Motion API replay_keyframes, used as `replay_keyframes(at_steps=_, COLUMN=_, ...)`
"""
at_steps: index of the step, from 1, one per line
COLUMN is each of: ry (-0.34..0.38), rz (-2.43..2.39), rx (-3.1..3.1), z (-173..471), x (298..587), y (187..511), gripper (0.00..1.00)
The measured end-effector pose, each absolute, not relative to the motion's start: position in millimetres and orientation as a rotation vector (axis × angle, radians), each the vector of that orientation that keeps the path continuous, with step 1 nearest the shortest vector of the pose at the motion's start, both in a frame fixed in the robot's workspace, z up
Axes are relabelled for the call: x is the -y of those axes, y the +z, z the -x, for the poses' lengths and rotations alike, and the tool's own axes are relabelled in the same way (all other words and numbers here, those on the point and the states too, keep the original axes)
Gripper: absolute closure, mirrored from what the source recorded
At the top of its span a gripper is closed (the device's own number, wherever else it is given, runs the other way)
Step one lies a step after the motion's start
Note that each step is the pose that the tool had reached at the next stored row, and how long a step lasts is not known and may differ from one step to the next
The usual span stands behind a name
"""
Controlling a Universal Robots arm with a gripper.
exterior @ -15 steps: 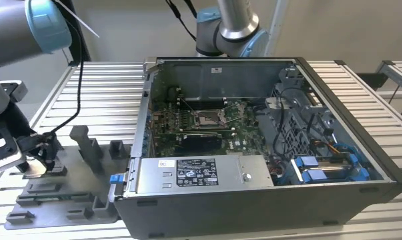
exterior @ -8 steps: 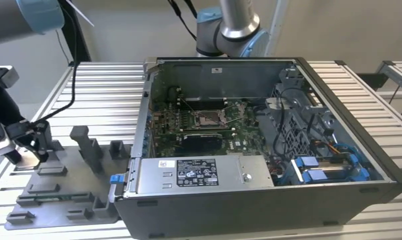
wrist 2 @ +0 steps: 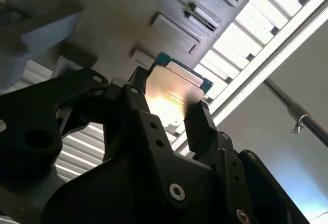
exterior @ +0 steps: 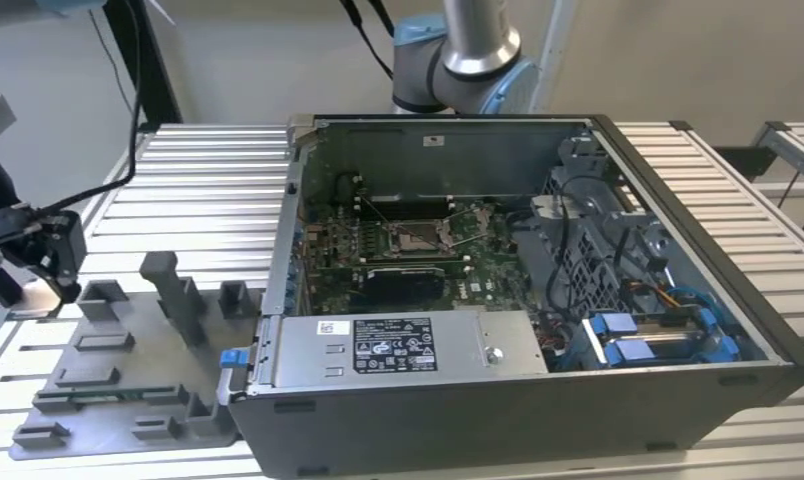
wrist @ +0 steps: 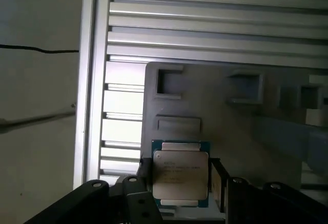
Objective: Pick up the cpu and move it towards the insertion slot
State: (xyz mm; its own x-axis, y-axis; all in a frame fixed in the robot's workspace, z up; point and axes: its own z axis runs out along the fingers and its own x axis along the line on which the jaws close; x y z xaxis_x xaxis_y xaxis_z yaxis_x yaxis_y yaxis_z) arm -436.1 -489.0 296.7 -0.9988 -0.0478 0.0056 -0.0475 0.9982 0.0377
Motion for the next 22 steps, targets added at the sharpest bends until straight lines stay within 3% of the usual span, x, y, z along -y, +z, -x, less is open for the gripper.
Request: replay_keyframes(at_steps=22, ry=-0.059, rz=-0.074, rx=3.126, z=436, x=489, y=391, gripper=1.00)
